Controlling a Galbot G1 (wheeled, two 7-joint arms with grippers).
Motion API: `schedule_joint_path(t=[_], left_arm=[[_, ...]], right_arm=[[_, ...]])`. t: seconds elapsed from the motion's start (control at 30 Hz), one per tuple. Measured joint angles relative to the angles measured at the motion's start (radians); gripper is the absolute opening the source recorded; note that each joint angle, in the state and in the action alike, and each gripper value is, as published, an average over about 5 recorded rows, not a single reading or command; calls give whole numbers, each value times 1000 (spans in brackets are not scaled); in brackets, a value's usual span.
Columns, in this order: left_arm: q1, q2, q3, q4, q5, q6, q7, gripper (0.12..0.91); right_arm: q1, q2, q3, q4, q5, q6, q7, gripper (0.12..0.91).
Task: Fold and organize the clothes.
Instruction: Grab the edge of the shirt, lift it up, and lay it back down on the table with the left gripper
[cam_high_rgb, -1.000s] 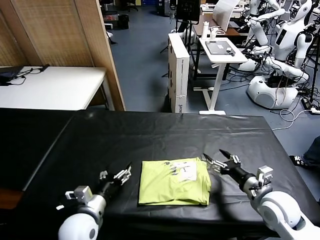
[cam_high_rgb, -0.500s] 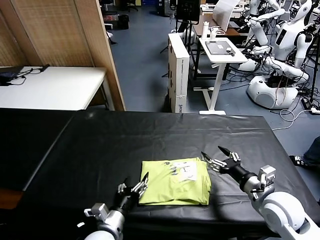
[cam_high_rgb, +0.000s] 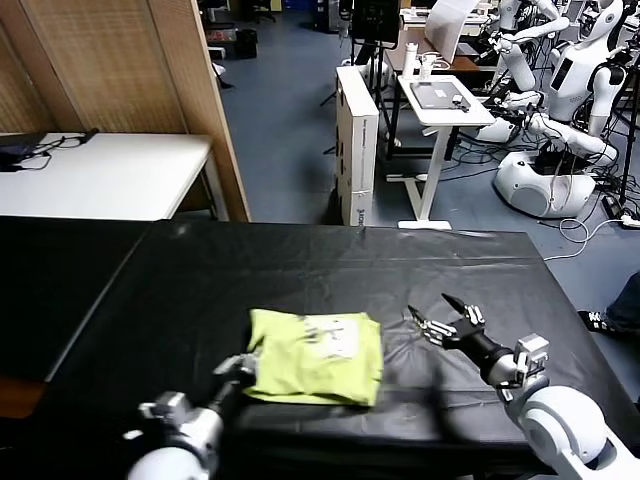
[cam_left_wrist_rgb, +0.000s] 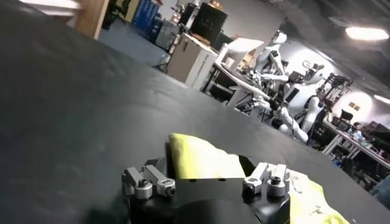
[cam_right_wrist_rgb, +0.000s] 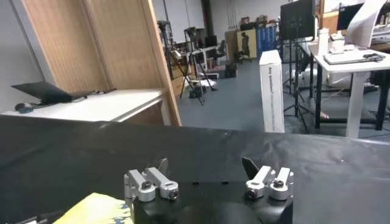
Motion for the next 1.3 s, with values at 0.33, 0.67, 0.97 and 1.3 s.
schedule_joint_path(t=[0.33,0.67,0.97,1.3], left_arm=[[-3,213,-231,-85,-103,50,12,187],[-9,418,-422,-197,-291,159,-74,187],[-59,360,-266,-369,-378,263,-191,187],[-123,123,84,-226,-237,204,-133,187]], right_arm=[[3,43,-12,-36,-46,9,-2,907],[-7,78,-25,-55,-71,22,-8,907],[-45,96,-9,-47,-116,23,-6,907],[-52,119,-41,-20,-146,16,-20,907]])
